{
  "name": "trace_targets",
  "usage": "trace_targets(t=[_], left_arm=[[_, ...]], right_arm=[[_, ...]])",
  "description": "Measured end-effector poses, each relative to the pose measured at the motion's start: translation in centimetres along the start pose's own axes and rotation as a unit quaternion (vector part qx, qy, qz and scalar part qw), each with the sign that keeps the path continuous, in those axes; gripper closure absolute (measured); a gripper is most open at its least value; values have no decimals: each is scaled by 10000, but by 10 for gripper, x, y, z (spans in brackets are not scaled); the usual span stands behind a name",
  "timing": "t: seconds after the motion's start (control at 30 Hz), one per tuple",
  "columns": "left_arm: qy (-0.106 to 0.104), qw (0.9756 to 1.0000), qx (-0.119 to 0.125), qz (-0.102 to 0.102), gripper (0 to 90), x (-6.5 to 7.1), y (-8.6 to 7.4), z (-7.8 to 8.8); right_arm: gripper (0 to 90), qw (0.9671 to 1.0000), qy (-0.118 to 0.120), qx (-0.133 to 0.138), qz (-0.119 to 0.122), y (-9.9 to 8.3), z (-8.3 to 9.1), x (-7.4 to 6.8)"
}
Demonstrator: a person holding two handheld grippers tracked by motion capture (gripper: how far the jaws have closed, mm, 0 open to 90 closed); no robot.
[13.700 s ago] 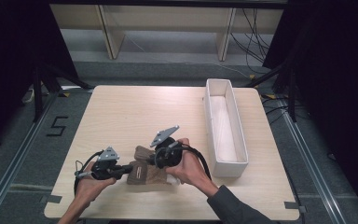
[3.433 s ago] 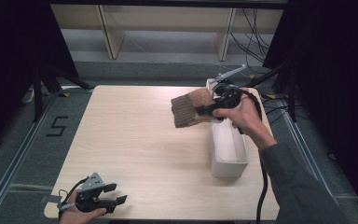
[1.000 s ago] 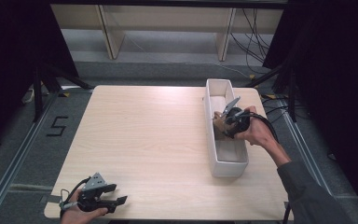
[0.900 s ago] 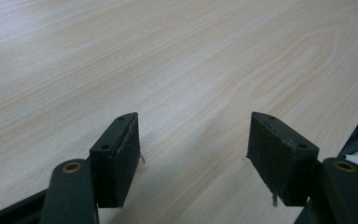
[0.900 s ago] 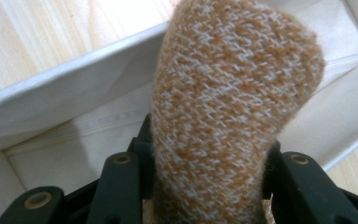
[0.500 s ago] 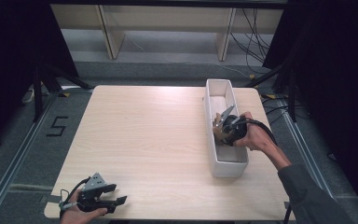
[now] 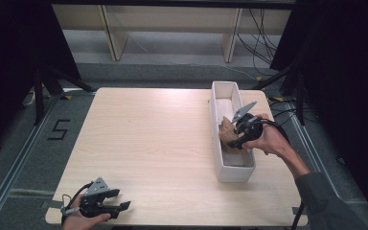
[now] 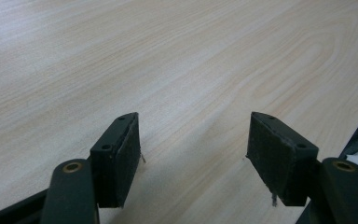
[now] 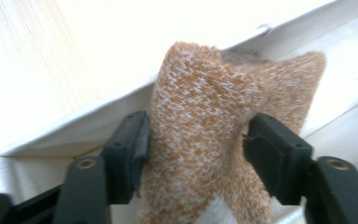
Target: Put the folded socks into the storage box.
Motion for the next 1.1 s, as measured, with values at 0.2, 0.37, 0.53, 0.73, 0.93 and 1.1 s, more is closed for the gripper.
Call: trace_targets(t=[0.2, 0.37, 0.53, 0.73, 0.93, 1.1], left_arm=[[23, 10000, -40, -4, 341, 0, -1, 0], [-1, 10000, -73, -14, 342, -1, -1, 0], [-15, 9998, -157, -93, 343, -2, -2, 1], [-14, 9998, -161, -94, 343, -2, -2, 1], [-7, 9998, -154, -88, 343, -2, -2, 1], [4, 9999, -133, -54, 343, -2, -1, 0]], right_arm=[[574, 9999, 131, 0, 9, 2, -2, -3], [610, 9979, 285, -417, 406, -1, -11, -10], [616, 9911, 494, -967, 770, -7, -25, -20], [613, 9883, 638, -1165, 748, -18, -35, -27], [578, 9939, 675, -796, 371, -20, -26, -24], [609, 9976, 674, 1, -181, -10, -3, -14]])
Point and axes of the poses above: each handheld gripper's, and its own axes: z roughly backward along the jaws, y roughly out of its top, x roughly to its right, the point moved 4 cm from there along -z, roughly forward along the jaws, and after that the axes turned 10 degrees about x, right-handed, at the moved point
